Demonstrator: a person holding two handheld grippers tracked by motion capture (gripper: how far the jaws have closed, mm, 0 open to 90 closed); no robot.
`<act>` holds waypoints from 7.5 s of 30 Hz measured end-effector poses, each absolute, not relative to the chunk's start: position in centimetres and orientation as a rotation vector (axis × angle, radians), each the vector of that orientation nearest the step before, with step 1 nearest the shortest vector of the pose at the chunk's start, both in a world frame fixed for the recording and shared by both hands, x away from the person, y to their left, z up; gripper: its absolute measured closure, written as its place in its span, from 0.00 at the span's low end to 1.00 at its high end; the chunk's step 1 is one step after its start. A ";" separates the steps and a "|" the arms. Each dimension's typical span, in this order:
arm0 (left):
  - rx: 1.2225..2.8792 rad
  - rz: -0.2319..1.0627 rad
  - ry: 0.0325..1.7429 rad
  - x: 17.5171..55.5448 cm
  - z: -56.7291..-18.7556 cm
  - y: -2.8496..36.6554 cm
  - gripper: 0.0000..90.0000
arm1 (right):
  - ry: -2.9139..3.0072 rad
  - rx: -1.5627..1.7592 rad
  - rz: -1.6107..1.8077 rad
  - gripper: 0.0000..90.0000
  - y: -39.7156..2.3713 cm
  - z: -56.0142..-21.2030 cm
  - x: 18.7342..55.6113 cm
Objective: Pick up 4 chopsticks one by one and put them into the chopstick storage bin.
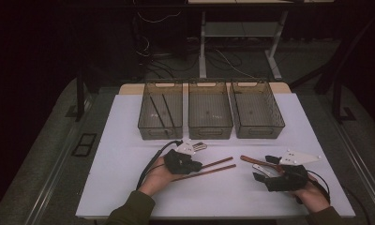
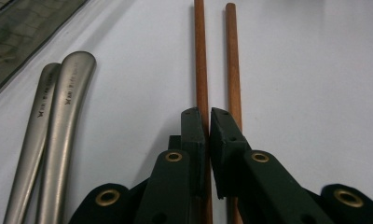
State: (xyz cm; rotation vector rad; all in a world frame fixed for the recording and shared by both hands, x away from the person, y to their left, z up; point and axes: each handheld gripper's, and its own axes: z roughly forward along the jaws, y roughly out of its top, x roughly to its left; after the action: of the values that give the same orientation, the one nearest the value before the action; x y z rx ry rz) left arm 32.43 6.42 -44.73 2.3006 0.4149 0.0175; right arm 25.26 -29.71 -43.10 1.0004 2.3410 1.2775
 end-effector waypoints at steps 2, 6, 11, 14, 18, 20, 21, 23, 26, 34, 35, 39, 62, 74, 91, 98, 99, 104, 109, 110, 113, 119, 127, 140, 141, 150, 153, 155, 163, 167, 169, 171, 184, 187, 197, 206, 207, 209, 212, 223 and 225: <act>2.297 0.018 0.421 32.4 -44.6 6.5 0.93 | 2.346 0.992 1.281 0.20 -29.5 -43.2 25.2; 2.291 0.018 0.453 32.4 -44.2 6.6 0.93 | 2.350 0.990 1.282 0.20 -29.1 -43.4 25.1; 2.296 0.027 0.458 32.5 -43.4 6.9 0.93 | 2.373 0.978 1.271 0.20 -28.5 -43.7 25.1; 2.284 0.030 0.465 32.4 -43.0 7.0 0.93 | 2.375 0.972 1.271 0.20 -28.3 -43.7 25.1; 2.271 0.029 0.480 32.3 -42.3 7.2 0.93 | 2.365 0.983 1.273 0.20 -28.5 -43.7 25.1; 2.268 0.026 0.483 32.3 -42.0 7.4 0.93 | 2.363 0.983 1.273 0.20 -28.5 -43.7 25.1; 2.265 0.027 0.484 32.3 -41.8 7.5 0.93 | 2.363 0.983 1.272 0.20 -28.5 -43.7 25.1; 2.256 0.023 0.486 32.3 -41.7 7.6 0.93 | 2.368 0.977 1.270 0.20 -28.4 -43.7 25.1; 2.252 0.018 0.486 32.3 -41.6 7.7 0.93 | 2.372 0.974 1.267 0.20 -28.3 -43.7 25.1; 2.234 0.027 0.504 32.5 -40.4 8.2 0.93 | 2.374 0.977 1.270 0.20 -28.3 -43.7 25.2; 2.232 0.030 0.510 32.6 -40.2 8.4 0.93 | 2.374 0.977 1.270 0.20 -28.4 -43.7 25.2; 2.215 0.045 0.532 32.8 -39.6 9.1 0.93 | 2.375 0.974 1.271 0.20 -28.4 -43.7 25.1; 2.115 0.194 0.685 33.9 -37.2 15.3 0.93 | 2.380 0.967 1.266 0.20 -28.3 -43.7 25.2; 2.079 0.289 0.818 35.0 -37.1 18.4 0.93 | 2.381 0.967 1.262 0.20 -28.2 -43.7 25.2; 2.059 0.350 0.915 39.8 -35.1 19.5 0.93 | 2.370 0.976 1.260 0.20 -28.5 -43.7 25.2; 2.073 0.351 0.953 42.2 -34.7 18.7 0.93 | 2.369 0.974 1.262 0.20 -28.5 -43.6 25.2; 2.076 0.353 0.957 42.5 -34.7 18.5 0.93 | 2.370 0.974 1.262 0.20 -28.5 -43.6 25.2; 2.080 0.354 0.983 44.5 -35.0 17.8 0.93 | 2.370 0.973 1.263 0.20 -28.5 -43.6 25.1; 2.048 0.351 1.023 46.2 -35.4 17.3 0.93 | 2.370 0.972 1.267 0.20 -28.6 -43.6 25.1; 2.054 0.358 1.031 46.5 -35.4 17.1 0.93 | 2.371 0.970 1.268 0.20 -28.6 -43.6 25.1; 2.036 0.373 1.043 47.4 -35.5 16.5 0.93 | 2.369 0.969 1.268 0.20 -28.6 -43.6 25.1; 2.003 0.395 1.071 48.4 -35.9 15.9 0.93 | 2.370 0.969 1.272 0.20 -28.7 -43.5 25.0; 2.017 0.406 1.117 49.1 -37.3 15.7 0.93 | 2.372 0.970 1.267 0.20 -28.7 -43.5 25.0; 1.994 0.428 1.199 49.4 -38.0 15.9 0.85 | 2.373 0.966 1.267 0.20 -28.7 -43.5 24.9; 1.993 0.427 1.199 49.4 -38.0 16.0 0.84 | 2.373 0.965 1.268 0.20 -28.7 -43.5 24.9; 2.005 0.396 1.162 49.1 -37.5 16.0 0.69 | 2.374 0.966 1.266 0.20 -28.7 -43.6 24.9; 2.010 0.376 1.124 48.6 -36.9 15.9 0.62 | 2.376 0.968 1.260 0.20 -28.7 -43.5 24.9; 2.018 0.347 1.074 48.1 -36.6 15.8 0.56 | 2.375 0.968 1.260 0.20 -28.7 -43.5 24.9; 2.040 0.308 0.950 45.6 -35.6 15.0 0.43 | 2.371 0.962 1.259 0.20 -28.7 -43.5 24.8; 2.057 0.304 0.899 44.0 -35.2 14.3 0.40 | 2.374 0.965 1.256 0.20 -28.6 -43.5 24.8; 2.052 0.301 0.874 43.2 -35.0 14.0 0.38 | 2.373 0.963 1.252 0.20 -28.6 -43.5 24.8; 2.054 0.301 0.839 42.3 -34.8 13.6 0.36 | 2.375 0.962 1.254 0.20 -28.5 -43.5 24.8; 2.062 0.234 0.687 36.7 -35.3 11.3 0.27 | 2.374 0.963 1.254 0.20 -28.5 -43.5 24.7; 2.057 0.218 0.667 35.6 -35.9 11.1 0.26 | 2.372 0.964 1.253 0.20 -28.5 -43.5 24.7; 2.069 0.190 0.615 32.8 -37.9 10.2 0.25 | 2.373 0.966 1.255 0.20 -28.4 -43.5 24.7; 2.129 0.158 0.556 30.9 -40.1 9.0 0.30 | 2.367 0.962 1.257 0.20 -28.5 -43.5 24.7; 2.138 0.163 0.546 30.7 -40.3 8.9 0.33 | 2.367 0.963 1.256 0.20 -28.5 -43.5 24.7; 2.149 0.159 0.530 30.4 -40.8 8.8 0.37 | 2.366 0.963 1.256 0.20 -28.5 -43.5 24.7; 2.147 0.135 0.522 30.2 -41.3 8.7 0.46 | 2.368 0.966 1.253 0.20 -28.5 -43.5 24.7; 2.272 0.133 0.468 30.1 -43.2 7.1 0.72 | 2.372 0.968 1.249 0.20 -28.5 -43.6 24.7; 2.271 0.111 0.467 30.0 -43.4 6.9 0.75 | 2.373 0.968 1.249 0.20 -28.5 -43.6 24.7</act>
State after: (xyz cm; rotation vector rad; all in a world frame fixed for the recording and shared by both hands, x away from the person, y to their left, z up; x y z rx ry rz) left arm 30.02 6.90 -43.43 2.2711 0.4671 0.1111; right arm 24.68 -28.52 -43.57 0.9684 2.3729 1.2488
